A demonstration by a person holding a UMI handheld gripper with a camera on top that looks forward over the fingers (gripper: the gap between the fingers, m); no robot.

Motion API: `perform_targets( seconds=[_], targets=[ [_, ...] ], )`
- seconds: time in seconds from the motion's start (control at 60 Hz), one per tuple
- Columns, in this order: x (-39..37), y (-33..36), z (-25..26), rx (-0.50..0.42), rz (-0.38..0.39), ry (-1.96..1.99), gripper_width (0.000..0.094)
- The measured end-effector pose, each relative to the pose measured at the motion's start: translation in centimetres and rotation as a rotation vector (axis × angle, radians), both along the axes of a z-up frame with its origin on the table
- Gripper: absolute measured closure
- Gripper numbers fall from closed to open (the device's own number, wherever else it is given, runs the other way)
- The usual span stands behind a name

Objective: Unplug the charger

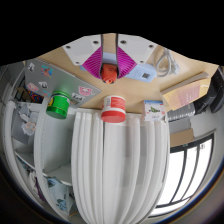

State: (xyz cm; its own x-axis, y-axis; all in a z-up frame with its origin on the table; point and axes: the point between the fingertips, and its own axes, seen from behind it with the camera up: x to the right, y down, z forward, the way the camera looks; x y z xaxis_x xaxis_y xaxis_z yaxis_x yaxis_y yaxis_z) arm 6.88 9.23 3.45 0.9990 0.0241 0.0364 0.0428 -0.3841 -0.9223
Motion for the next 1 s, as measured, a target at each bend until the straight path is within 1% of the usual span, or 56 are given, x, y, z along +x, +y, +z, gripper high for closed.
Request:
perform_targets(
  seconds=[0.05, 0.083, 0.133, 0.2, 0.267, 0.317, 0.35, 0.383, 0.433, 0.483, 0.5, 0.6, 0.633, 0.667, 0.75, 0.817, 0.867, 1.0],
  targets=[
    [0.0, 0.1, 0.1, 0.007, 0.005, 0.007, 0.0784],
    [-0.1, -0.3, 1.2, 0.029, 0.017, -0.001, 0.0784],
    [-0.5, -0.6, 5.2, 0.132, 0.052, -0.014, 0.0784],
    [1.3, -2.2, 12.4, 0.284, -0.001, -0.006, 0.0784],
    [2.3, -4.8, 18.4, 0.406, -0.01, 0.02, 0.0784],
    [3.7, -5.8, 20.4, 0.439, -0.013, 0.044, 0.0785],
    [5.0, -6.4, 20.9, 0.443, -0.027, 0.047, 0.0784],
    [6.1, -7.1, 20.4, 0.437, -0.045, 0.048, 0.0784],
    [8.0, -7.0, 18.8, 0.384, -0.066, 0.041, 0.0782],
    [9.5, -6.8, 15.7, 0.304, -0.082, 0.036, 0.0782],
    [10.1, -6.6, 13.8, 0.285, -0.083, 0.037, 0.0781],
    [11.8, -6.5, 7.0, 0.092, -0.097, 0.045, 0.0781],
    [12.1, -6.5, 5.3, 0.052, -0.098, 0.038, 0.0781],
    [12.6, -6.3, 3.4, 0.022, -0.102, 0.022, 0.0759],
    [13.0, -6.2, 1.2, -0.054, -0.094, -0.018, 0.0751],
    [12.9, -5.9, 0.1, -0.074, -0.094, -0.014, 0.0738],
    [13.0, -5.7, -0.7, -0.095, -0.097, -0.008, 0.0709],
    [13.1, -5.8, -3.0, -0.174, -0.101, -0.002, 0.0673]
  ],
)
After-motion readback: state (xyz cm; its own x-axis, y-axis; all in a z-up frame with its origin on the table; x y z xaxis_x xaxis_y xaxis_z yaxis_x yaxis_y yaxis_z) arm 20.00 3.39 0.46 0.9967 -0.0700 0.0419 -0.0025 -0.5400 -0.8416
